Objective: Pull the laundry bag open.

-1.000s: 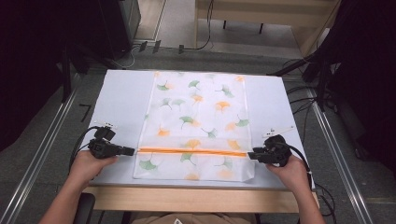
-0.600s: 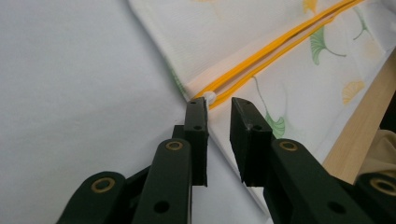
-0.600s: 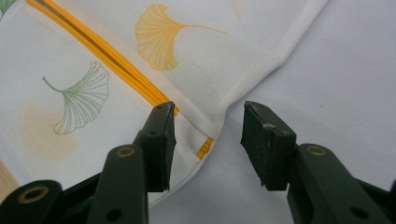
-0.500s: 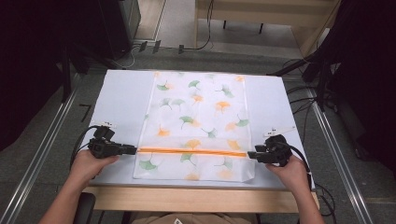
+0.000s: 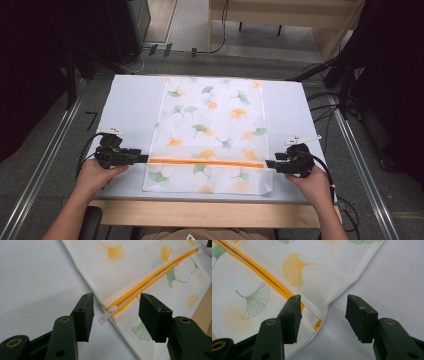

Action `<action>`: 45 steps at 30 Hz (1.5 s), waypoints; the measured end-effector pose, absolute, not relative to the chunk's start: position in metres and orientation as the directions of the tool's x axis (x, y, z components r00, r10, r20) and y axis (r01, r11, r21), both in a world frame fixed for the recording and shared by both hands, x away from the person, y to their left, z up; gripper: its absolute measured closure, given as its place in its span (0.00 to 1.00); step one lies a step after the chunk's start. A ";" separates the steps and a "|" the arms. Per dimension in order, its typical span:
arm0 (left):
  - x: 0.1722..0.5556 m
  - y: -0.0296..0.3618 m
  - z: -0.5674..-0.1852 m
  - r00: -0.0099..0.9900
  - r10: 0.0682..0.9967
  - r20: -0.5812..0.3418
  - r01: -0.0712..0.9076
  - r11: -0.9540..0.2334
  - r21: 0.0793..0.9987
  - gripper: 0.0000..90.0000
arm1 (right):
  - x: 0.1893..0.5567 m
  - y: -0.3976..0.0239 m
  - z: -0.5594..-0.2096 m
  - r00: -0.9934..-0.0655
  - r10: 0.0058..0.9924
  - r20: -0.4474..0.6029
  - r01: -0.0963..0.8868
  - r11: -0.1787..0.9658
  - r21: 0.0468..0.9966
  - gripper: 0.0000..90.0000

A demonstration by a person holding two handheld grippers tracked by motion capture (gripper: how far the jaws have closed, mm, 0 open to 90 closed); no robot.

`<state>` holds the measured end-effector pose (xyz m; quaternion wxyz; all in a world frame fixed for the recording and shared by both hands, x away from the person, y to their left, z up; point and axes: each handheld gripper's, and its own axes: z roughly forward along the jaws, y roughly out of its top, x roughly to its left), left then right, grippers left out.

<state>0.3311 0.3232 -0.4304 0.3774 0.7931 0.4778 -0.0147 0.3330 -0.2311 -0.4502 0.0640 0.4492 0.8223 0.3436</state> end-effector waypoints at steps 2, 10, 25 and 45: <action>0.331 0.323 -0.430 0.543 0.753 -0.371 0.765 -0.262 0.588 0.49 | 0.333 -0.231 -0.450 -0.590 0.781 0.204 0.694 0.361 0.623 0.52; 0.333 0.324 -0.429 0.543 0.770 -0.335 0.749 -0.263 0.609 0.44 | 0.334 -0.236 -0.449 -0.587 0.783 0.207 0.687 0.346 0.639 0.49; 0.340 0.334 -0.430 0.469 0.836 -0.284 0.762 -0.221 0.609 0.40 | 0.337 -0.252 -0.453 -0.573 0.800 0.177 0.639 0.301 0.708 0.32; 0.340 0.352 -0.429 0.428 0.871 -0.242 0.742 -0.185 0.644 0.37 | 0.339 -0.274 -0.457 -0.520 0.846 0.122 0.621 0.276 0.733 0.27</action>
